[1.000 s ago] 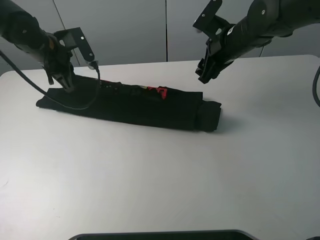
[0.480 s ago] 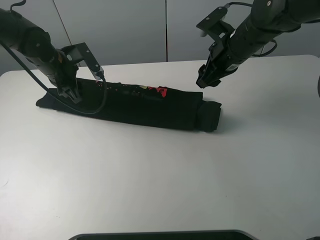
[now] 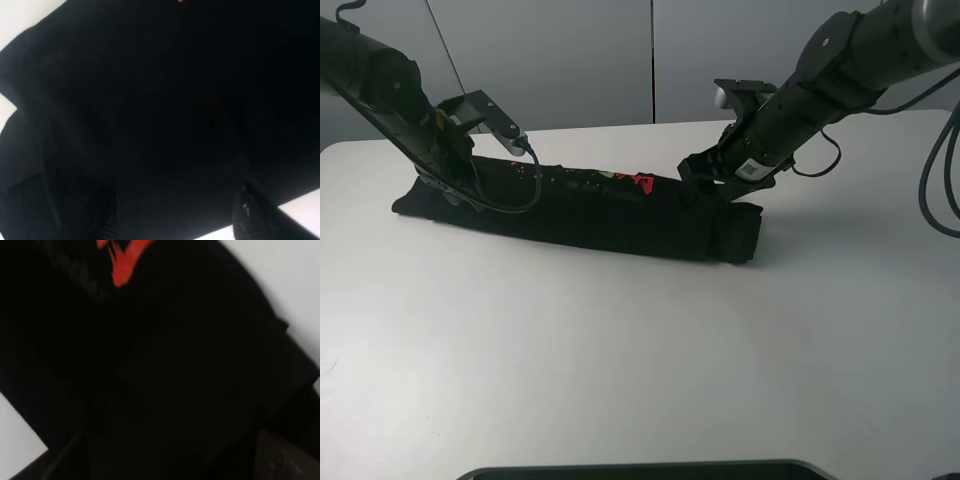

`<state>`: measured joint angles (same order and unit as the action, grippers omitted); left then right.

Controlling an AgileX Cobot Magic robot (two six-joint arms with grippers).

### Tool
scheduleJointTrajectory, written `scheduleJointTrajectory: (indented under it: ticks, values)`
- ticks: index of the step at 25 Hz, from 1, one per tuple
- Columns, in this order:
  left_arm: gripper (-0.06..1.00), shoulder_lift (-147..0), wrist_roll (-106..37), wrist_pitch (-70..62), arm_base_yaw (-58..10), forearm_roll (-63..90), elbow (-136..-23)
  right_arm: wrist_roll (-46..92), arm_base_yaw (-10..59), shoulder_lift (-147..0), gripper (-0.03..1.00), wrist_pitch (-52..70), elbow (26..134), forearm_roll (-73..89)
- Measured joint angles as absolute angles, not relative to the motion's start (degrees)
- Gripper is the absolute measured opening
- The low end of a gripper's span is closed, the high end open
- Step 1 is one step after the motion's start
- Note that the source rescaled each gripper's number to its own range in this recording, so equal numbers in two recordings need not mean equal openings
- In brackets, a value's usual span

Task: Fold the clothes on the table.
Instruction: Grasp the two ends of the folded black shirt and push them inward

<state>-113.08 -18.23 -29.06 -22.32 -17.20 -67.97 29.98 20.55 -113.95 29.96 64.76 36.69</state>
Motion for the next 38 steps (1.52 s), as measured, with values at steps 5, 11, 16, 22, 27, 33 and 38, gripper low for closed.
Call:
scheduleJointTrajectory:
  ticks: [5, 11, 16, 22, 27, 33, 38]
  values:
    - [0.64, -113.1, -18.2, -29.1, -22.3, -16.5, -68.0, 26.7, 20.6, -117.4, 0.74, 29.1, 64.8, 34.4]
    - [0.64, -113.1, -18.3, -28.8, -22.3, -16.3, -68.0, 9.3, 20.6, -117.9, 0.74, 27.7, 64.8, 19.6]
    - [0.64, -113.1, -18.3, -27.6, -22.3, -16.3, -68.0, 4.8, 20.6, -117.9, 0.74, 30.7, 64.8, 26.4]
    - [0.64, -113.1, -18.2, -27.2, -22.3, -16.3, -68.0, 11.1, 20.6, -119.4, 0.74, 33.0, 64.8, 42.2]
    - [0.64, -113.1, -18.2, -27.1, -22.3, -16.3, -68.0, 12.1, 20.6, -121.6, 0.73, 33.3, 65.5, 49.1]
    - [0.64, -113.1, -18.2, -26.9, -22.3, -16.3, -68.0, 14.3, 20.0, -124.2, 0.38, 34.1, 66.1, 53.0]
    - [0.64, -113.1, -18.2, -26.9, -22.3, -16.3, -68.0, 18.8, 20.0, -124.8, 0.04, 34.7, 66.1, 53.7]
